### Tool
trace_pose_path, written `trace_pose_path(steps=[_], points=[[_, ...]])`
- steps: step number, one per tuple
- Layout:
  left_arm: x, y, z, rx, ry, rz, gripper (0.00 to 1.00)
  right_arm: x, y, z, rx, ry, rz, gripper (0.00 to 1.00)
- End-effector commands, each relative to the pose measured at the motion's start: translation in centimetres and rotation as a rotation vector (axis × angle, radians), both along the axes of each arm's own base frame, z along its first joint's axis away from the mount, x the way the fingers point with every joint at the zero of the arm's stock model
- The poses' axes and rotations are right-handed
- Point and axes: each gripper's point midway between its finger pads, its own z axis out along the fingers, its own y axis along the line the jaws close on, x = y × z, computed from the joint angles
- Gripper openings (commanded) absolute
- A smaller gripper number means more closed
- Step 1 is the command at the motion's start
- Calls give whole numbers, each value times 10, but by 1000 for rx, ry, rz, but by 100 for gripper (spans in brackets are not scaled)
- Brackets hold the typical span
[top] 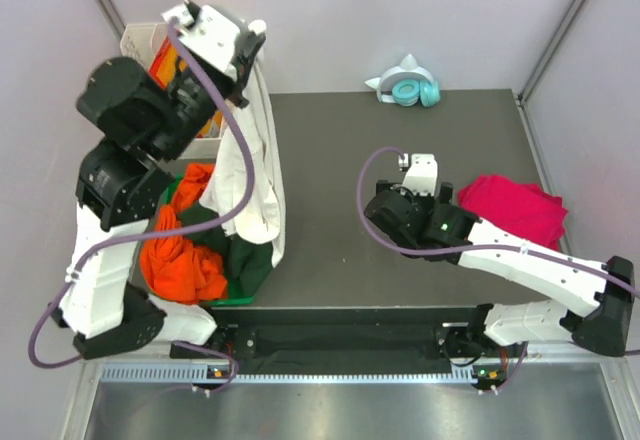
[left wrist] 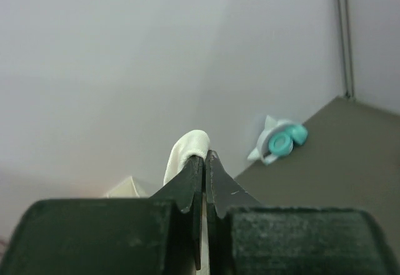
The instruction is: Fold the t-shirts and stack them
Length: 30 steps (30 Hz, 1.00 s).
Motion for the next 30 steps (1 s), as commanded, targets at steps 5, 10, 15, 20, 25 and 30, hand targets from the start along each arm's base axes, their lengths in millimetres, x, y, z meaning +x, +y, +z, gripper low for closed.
trace_pose_path(steps=[5, 10, 15, 20, 25, 30], points=[[42, 0, -130, 205, 151, 156, 0, 11, 18, 10, 25, -18, -12, 100], [54, 27, -161, 192, 237, 218, 0, 12, 22, 8, 23, -11, -4, 100], [47, 24, -152, 167, 246, 159, 0, 12, 37, -8, 22, 29, 62, 100], [65, 7, -216, 257, 402, 141, 0, 9, 57, -18, 7, 45, 115, 100], [79, -13, -239, 243, 482, 109, 0, -2, 84, -21, -6, 46, 227, 100], [94, -23, -212, 171, 440, 113, 0, -21, 141, -31, -38, 34, 419, 100]])
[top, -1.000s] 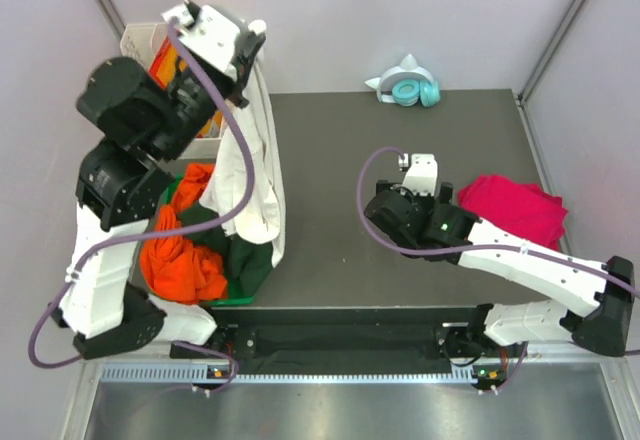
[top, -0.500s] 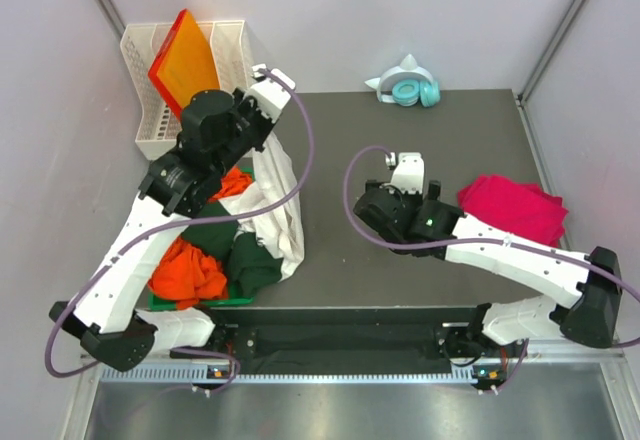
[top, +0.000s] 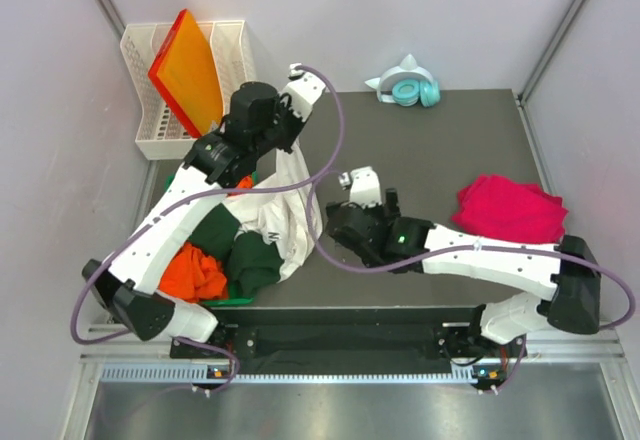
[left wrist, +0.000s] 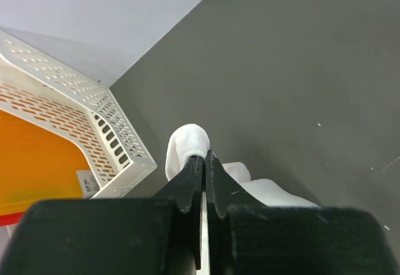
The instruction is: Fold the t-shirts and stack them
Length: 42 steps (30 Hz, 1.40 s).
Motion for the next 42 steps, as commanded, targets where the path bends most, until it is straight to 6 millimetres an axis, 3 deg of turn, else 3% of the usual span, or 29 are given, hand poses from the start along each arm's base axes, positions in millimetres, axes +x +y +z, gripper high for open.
trace_pose_path(steps=[1, 2, 3, 5, 6, 9, 13, 21, 26, 27, 29, 30, 36, 38, 39, 42], points=[[3, -9, 66, -149, -131, -8, 0, -22, 68, 1, 10, -27, 202, 100], [3, -9, 73, -157, -148, -7, 0, -24, 77, 0, -1, -29, 225, 100], [3, -9, 77, -161, -158, -6, 0, -28, 88, -15, -40, -12, 245, 100], [2, -7, 86, -168, -177, -5, 0, -35, 109, -17, -38, 3, 283, 100], [1, -7, 85, -163, -178, -9, 6, -36, 116, -30, -59, 22, 290, 100], [-1, -6, 82, -160, -173, -14, 21, -37, 137, -43, -42, 51, 320, 100], [-7, -4, 78, -161, -165, -17, 32, -34, 163, -51, -7, 63, 356, 100], [-12, 1, 77, -150, -166, -18, 35, -31, 214, -68, 39, 99, 429, 100], [-15, 11, 73, -126, -166, 13, 36, -24, 223, -76, 52, 123, 420, 100], [-16, 13, 67, -117, -156, 19, 36, -24, 222, -80, 47, 132, 413, 95], [-23, 21, 67, -117, -165, 34, 36, -19, 215, -85, 37, 135, 380, 88], [-24, 22, 57, -106, -152, 40, 35, -17, 211, -89, 33, 140, 365, 86], [-39, 42, 44, -100, -140, 85, 35, 9, 191, -98, 28, 151, 266, 89], [-45, 48, 43, -101, -137, 98, 35, 17, 184, -103, 12, 159, 242, 78], [-48, 50, 43, -106, -136, 103, 35, 19, 184, -102, 13, 157, 237, 57], [-54, 58, 42, -103, -136, 118, 34, 27, 180, -103, 1, 165, 226, 24]])
